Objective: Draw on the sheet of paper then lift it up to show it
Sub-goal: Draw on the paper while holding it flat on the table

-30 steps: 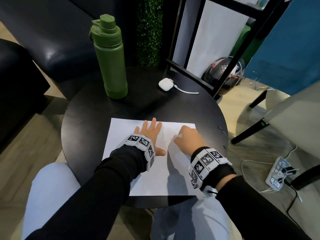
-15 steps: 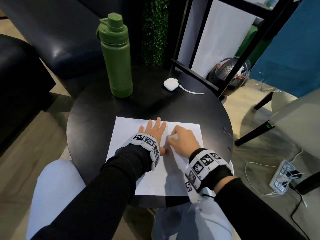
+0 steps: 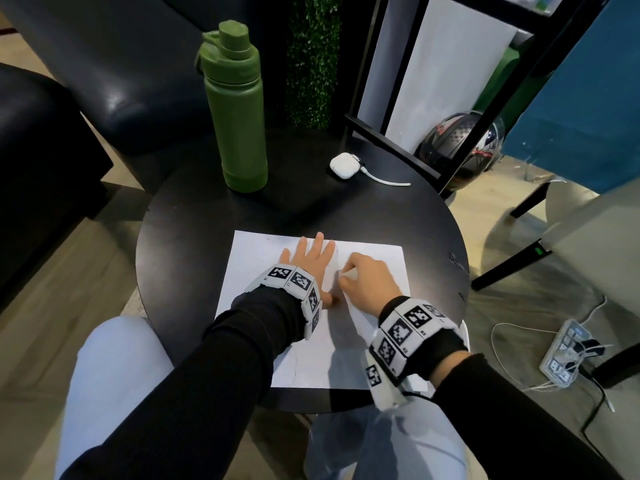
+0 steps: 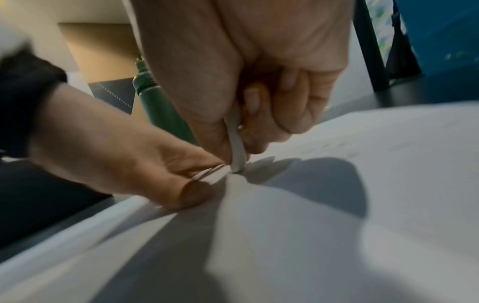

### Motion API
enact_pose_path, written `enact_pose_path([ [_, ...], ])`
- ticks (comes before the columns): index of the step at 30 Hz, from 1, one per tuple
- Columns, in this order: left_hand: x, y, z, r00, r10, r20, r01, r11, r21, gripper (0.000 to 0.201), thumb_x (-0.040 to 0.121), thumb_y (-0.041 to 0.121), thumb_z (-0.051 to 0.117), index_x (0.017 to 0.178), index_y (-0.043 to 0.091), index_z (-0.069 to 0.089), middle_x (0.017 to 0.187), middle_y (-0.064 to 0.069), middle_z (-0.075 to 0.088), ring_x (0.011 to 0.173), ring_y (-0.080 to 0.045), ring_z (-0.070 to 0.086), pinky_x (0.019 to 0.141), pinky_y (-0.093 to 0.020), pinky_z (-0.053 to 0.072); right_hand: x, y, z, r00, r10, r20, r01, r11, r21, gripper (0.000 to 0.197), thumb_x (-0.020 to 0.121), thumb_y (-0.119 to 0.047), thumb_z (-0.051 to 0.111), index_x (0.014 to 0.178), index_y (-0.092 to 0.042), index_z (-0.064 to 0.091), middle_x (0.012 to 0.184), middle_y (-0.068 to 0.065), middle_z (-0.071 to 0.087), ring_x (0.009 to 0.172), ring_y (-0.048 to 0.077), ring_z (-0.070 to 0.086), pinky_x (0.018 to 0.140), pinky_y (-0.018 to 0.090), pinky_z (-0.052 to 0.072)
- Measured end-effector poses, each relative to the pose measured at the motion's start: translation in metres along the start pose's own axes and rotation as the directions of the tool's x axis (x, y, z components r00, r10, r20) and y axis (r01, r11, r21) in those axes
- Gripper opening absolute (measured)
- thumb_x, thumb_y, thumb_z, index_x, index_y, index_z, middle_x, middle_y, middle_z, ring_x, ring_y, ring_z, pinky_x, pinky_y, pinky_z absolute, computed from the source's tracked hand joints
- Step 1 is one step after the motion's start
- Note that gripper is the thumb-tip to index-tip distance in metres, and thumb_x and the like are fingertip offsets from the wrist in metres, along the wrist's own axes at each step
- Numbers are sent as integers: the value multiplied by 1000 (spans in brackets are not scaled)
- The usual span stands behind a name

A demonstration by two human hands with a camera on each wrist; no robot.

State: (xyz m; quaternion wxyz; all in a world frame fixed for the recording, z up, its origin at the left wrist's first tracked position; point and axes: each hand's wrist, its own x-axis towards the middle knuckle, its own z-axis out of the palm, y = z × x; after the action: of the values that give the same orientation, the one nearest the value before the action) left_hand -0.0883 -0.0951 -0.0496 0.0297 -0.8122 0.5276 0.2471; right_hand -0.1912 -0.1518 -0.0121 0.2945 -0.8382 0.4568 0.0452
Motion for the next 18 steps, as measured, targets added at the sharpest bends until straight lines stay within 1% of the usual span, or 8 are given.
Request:
enact_pose_path([
  [3,-1,-1,-2,999,12,53,-13,1000,25,104,82,56,61,151,21,-9,159,-2,-16,146,-29,-8,116,-49,6,-1,15,-14,990,125,-60,-128,990,-55,18,90,-17,47,103,-9,56,109,12,62,91,28,56,75,30,42],
  [5,-2,0,-1,999,2,51,-4,1000,26,104,82,56,60,151,21,-9,159,-2,-16,146,-29,-8,116,-49,6,-2,13,-17,988,135,-72,-141,985,-100,24,91,-18,46,112,-9,55,112,12,60,95,29,56,75,29,40],
  [8,-1,1,-2,1000,-3,-3,3,1000,-9,93,87,44,59,151,22,-5,159,-2,-13,147,-27,-6,116,-48,6,-1,-9,-4,999,47,-27,-47,999,-17,23,90,-16,48,111,-8,55,111,13,62,97,28,59,76,29,43],
  [10,-1,2,-2,1000,-4,4,4,1000,-31,87,91,35,57,151,21,-5,159,-2,-13,147,-26,-6,117,-47,6,0,-16,5,1000,-10,7,9,999,33,19,90,-16,49,105,-8,57,108,13,64,97,29,59,75,28,42],
  [12,-1,1,-2,1000,3,6,-3,1000,-19,93,87,41,59,151,21,-6,159,-2,-14,147,-27,-6,116,-48,6,1,-9,0,1000,12,-1,-12,999,39,10,89,-15,50,96,-11,56,105,13,64,93,29,58,76,30,43],
  [13,-1,1,-2,1000,9,13,-9,1000,-11,98,85,47,60,151,21,-7,159,-2,-14,146,-27,-7,116,-48,6,1,-2,-5,999,50,-20,-50,998,28,10,88,-14,49,95,-11,55,104,12,63,92,28,57,76,31,43],
  [16,-1,-2,-2,998,16,59,-16,1000,4,105,82,56,61,151,21,-11,158,-2,-17,146,-28,-9,116,-48,4,1,16,-19,984,149,-92,-154,987,-52,22,92,-16,43,110,-7,53,99,11,56,85,28,50,73,29,39],
  [18,-2,-2,-2,999,8,49,-8,1000,9,104,82,54,62,151,21,-10,158,-2,-16,146,-28,-9,116,-48,4,-1,9,-16,989,121,-89,-126,991,-48,23,93,-16,44,113,-7,52,104,12,58,87,28,52,74,29,40],
])
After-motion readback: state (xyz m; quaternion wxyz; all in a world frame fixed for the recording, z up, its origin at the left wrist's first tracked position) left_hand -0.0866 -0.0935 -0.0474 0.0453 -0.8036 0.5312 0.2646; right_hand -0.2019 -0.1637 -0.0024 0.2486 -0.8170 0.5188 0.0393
